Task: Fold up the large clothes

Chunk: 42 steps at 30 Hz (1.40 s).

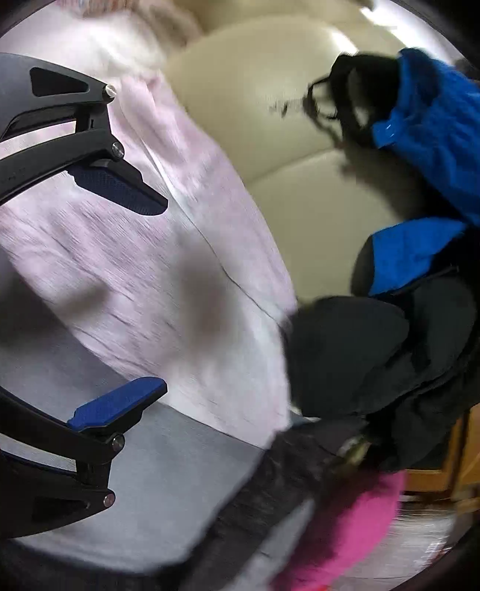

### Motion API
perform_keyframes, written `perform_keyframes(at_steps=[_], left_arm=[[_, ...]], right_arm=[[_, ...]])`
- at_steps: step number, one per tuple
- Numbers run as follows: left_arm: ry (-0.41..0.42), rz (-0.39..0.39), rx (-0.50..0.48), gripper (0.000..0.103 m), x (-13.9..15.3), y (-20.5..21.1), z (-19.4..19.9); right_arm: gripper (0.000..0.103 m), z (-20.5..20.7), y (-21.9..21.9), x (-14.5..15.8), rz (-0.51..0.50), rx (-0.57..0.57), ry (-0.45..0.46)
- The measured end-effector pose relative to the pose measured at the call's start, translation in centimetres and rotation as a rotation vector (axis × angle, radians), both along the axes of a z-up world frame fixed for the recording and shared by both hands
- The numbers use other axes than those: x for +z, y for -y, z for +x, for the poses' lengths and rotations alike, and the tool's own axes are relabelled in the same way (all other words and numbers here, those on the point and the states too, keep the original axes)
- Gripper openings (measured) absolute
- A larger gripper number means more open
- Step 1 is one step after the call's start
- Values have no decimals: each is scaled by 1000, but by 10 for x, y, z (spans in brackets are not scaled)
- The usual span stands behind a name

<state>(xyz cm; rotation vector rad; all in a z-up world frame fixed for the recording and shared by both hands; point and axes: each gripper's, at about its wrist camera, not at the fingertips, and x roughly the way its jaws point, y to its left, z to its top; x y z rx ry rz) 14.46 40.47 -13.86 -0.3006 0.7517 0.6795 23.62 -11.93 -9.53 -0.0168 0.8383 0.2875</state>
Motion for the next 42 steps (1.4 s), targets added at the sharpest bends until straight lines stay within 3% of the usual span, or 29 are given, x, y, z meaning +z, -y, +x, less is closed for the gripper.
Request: perform_keyframes(at_steps=[4, 5, 6, 10, 14, 17, 20, 23, 30, 31, 32, 33, 34, 35, 39, 42], left_arm=[[36, -11, -20, 89, -19, -15, 16], [10, -33, -29, 89, -30, -17, 22], [-61, -116, -41, 91, -44, -24, 30], [26, -140, -68, 99, -44, -26, 20], [122, -192, -85, 101, -44, -33, 3], [129, -179, -85, 101, -45, -30, 0], [146, -177, -88, 102, -48, -29, 1], [170, -181, -90, 102, -45, -32, -1], [202, -170, -91, 102, -48, -33, -16], [205, -170, -92, 102, -48, -33, -17], [211, -172, -92, 102, -48, -33, -19], [212, -174, -92, 103, -48, -33, -19], [213, -174, -92, 102, -48, -33, -20], [215, -175, -92, 103, -48, -33, -21], [217, -174, -91, 102, -48, -33, -21], [214, -173, -91, 102, -47, -33, -22]], right_arm=[[89, 35, -72, 27, -103, 109, 47], [89, 45, -89, 32, -121, 134, 58], [89, 59, -114, 38, -141, 168, 79], [89, 114, -204, 46, -220, 259, 136], [89, 178, -305, 30, -257, 342, 137], [89, 221, -374, 6, -236, 378, 97], [89, 254, -433, -24, -293, 402, 113], [88, 284, -476, -46, -385, 396, 136], [88, 313, -530, -66, -446, 418, 210], [86, 318, -533, -69, -441, 414, 201], [73, 323, -538, -73, -436, 424, 181], [54, 329, -539, -77, -442, 429, 151], [49, 334, -542, -81, -442, 426, 119], [33, 338, -540, -83, -407, 425, 80], [19, 334, -515, -64, -268, 396, 80], [18, 322, -492, -39, -181, 401, 97]])
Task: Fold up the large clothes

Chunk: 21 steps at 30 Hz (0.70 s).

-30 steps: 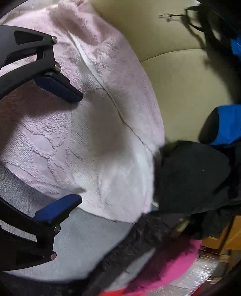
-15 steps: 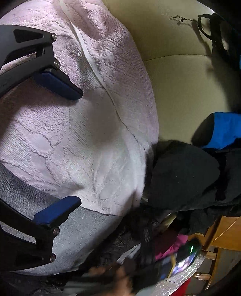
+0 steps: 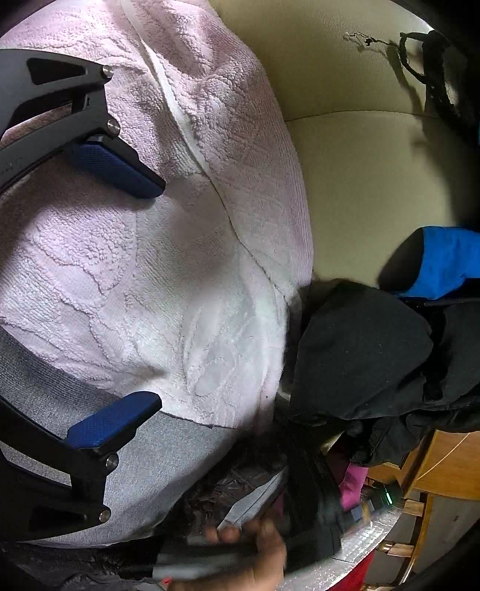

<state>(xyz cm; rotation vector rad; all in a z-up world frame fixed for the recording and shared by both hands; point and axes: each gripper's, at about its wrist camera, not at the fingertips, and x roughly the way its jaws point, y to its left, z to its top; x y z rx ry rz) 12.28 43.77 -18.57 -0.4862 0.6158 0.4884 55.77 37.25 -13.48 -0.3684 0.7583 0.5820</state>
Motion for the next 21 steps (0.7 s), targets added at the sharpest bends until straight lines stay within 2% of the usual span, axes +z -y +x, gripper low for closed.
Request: perform_keyframes(at_steps=[8, 12, 15, 21], left_arm=[[-27, 7, -1, 102, -1, 0, 4], [-32, 9, -1, 102, -3, 0, 8], [-39, 11, -2, 102, -3, 1, 11], [-60, 18, -3, 102, -4, 2, 19]], right_arm=[[18, -50, 58, 78, 208, 49, 26], [18, -68, 100, 115, 326, 25, 47], [18, -82, 141, 135, 414, -18, 55], [18, -105, 264, 173, 579, -140, 97]])
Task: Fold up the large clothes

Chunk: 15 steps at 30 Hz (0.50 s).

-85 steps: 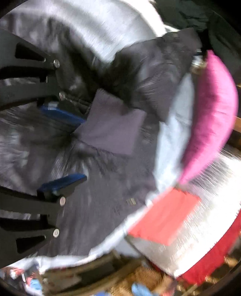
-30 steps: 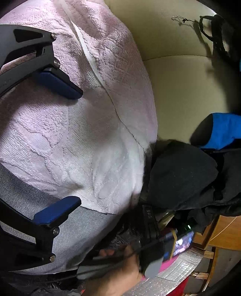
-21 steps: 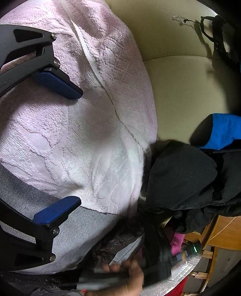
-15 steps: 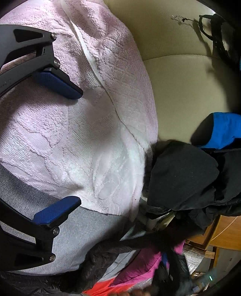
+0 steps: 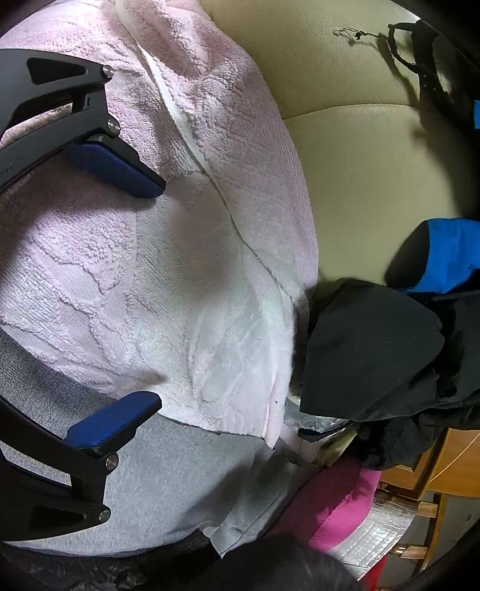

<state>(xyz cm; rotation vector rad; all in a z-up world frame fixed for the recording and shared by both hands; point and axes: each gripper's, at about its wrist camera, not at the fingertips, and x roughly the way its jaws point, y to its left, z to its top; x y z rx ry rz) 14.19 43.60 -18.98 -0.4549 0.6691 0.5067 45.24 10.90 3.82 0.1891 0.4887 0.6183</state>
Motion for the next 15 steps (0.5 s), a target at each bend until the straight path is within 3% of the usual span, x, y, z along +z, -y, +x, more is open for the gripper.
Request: perform_keyframes(at_steps=[5, 9, 11, 15], left_arm=[[-17, 4, 0, 102, 0, 1, 6], [-37, 15, 3, 102, -1, 3, 12], [-52, 23, 4, 102, -2, 4, 16], [-73, 33, 7, 102, -3, 5, 22]], right_arm=[[18, -36, 128, 14, 98, -171, 17], [18, -50, 218, -11, 142, -322, -24], [18, -52, 263, -43, 150, -414, -85], [20, -46, 326, -127, 213, -492, -301]])
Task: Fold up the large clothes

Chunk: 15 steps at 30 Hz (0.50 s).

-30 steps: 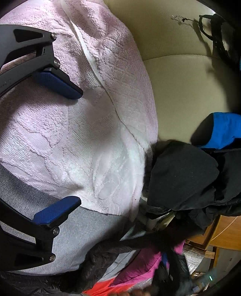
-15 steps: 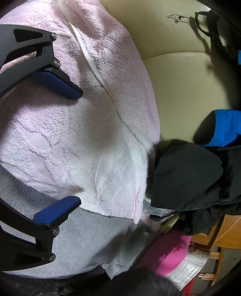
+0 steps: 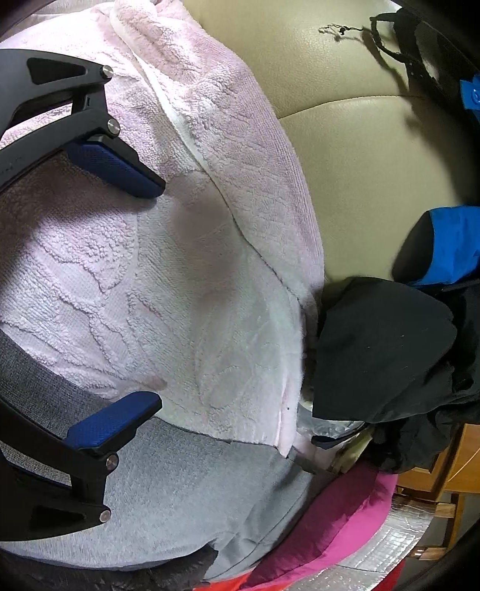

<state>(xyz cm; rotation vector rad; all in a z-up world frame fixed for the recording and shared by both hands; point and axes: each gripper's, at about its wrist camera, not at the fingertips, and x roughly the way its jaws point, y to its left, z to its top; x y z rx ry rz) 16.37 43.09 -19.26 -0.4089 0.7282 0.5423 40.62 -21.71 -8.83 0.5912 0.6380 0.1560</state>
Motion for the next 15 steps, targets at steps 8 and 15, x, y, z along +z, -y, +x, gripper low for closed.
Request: perform_keyframes(at_steps=[8, 15], left_arm=[[-63, 25, 2, 103, -1, 3, 16], [-121, -49, 43, 103, 36, 18, 30]], right_arm=[[31, -9, 37, -75, 277, -28, -84], [85, -11, 56, -89, 412, -88, -74]])
